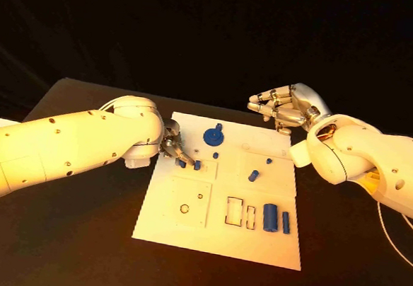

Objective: Assemble the parts on the task board

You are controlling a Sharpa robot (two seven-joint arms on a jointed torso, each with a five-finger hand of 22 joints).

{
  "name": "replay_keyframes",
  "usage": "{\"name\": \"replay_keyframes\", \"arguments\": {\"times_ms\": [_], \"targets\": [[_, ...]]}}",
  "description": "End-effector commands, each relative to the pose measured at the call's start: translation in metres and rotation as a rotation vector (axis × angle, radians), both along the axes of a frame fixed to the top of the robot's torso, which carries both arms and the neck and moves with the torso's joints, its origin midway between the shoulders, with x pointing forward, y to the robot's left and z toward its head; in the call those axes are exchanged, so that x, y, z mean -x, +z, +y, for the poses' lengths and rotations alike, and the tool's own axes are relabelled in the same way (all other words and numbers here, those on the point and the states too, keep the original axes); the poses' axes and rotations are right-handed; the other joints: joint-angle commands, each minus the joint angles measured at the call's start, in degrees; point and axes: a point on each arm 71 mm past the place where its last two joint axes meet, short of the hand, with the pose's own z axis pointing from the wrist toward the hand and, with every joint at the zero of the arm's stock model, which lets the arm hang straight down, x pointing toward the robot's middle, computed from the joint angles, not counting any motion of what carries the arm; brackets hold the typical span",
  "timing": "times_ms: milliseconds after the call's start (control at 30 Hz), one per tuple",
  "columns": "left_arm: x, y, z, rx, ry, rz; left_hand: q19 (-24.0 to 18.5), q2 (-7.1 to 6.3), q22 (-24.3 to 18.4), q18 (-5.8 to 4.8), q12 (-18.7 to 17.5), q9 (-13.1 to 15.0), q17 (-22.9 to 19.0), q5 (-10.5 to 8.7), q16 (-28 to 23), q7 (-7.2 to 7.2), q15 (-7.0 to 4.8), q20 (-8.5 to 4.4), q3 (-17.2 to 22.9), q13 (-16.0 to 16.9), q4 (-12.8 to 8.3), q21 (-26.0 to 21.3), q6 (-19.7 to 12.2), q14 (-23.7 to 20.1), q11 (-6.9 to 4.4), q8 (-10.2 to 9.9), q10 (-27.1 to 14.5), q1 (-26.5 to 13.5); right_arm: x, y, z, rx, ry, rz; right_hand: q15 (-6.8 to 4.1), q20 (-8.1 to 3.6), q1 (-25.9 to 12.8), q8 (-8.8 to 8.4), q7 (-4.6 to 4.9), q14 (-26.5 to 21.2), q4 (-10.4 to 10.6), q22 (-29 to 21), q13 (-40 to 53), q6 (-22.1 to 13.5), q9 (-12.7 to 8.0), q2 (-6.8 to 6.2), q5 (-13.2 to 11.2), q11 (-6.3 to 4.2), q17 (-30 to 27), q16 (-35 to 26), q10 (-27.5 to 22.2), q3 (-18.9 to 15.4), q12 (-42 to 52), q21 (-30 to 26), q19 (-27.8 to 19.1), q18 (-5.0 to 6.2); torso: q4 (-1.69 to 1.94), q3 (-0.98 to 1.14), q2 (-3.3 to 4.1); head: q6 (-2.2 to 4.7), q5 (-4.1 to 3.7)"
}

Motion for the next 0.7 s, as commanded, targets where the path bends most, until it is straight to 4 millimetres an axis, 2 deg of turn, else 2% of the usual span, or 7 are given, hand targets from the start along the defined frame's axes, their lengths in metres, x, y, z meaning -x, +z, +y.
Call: {"name": "replay_keyframes", "arguments": {"times_ms": [33, 433, 700], "targets": [[0.0009, 0.0, -0.0021, 0.0, -0.01, 0.016, 4.9, -0.12, 11.9, -0.69, 0.2, 0.1, 15.1, -0.09, 0.1, 0.1, -0.51, -0.52, 0.4, 0.0, 0.3, 0.5, 0.4, 5.9, -0.13, 0.2, 0.5, -0.8, 0.0005, -0.0006, 0.002, 0.006, 0.021, 0.003, 0.2, 0.08, -0.4, -0.31, 0.3, 2.0, 0.0, -0.1, 0.0, -0.2, -0.1, 0.07, 0.1, -0.05, 0.3, -0.2, -0.5, -0.3, -0.2, -0.4, -0.3, 0.64, 0.05, -0.01, -0.03, -0.03, -0.06], [0.0008, 0.0002, -0.0013, -0.005, -0.009, 0.023, 5.1, -0.69, 12.3, -0.8, 0.0, 0.3, 15.1, -0.09, 0.1, 0.08, -0.5, -0.53, 0.8, -0.4, 0.9, 0.9, 0.6, 5.9, -0.15, 0.3, 0.5, -2.1, 0.0003, -0.0008, 0.0022, 0.006, 0.023, 0.005, 0.2, 0.08, -0.4, -0.31, 0.3, 2.0, 0.0, -0.1, 0.0, -0.2, -0.1, 0.07, 0.1, -0.05, 0.3, -0.2, -0.5, -0.3, -0.2, -0.4, -0.3, 0.64, 0.0, -0.02, -0.01, -0.09, -0.04], [0.0013, 0.0013, -0.0007, 0.002, -0.006, 0.016, 5.1, -0.85, 12.3, -0.81, -0.2, 0.3, 15.1, -0.09, 0.1, 0.06, -0.51, -0.54, 0.9, -0.6, 1.0, 1.0, 0.7, 5.9, -0.16, 0.3, 0.5, -2.3, 0.0003, -0.0009, 0.0019, 0.006, 0.022, 0.006, 0.2, 0.08, -0.4, -0.31, 0.3, 2.0, 0.0, -0.1, 0.0, -0.2, -0.1, 0.07, 0.1, -0.05, 0.3, -0.2, -0.5, -0.3, -0.2, -0.4, -0.3, 0.64, 0.09, -0.06, 0.0, -0.06, -0.12]]}}
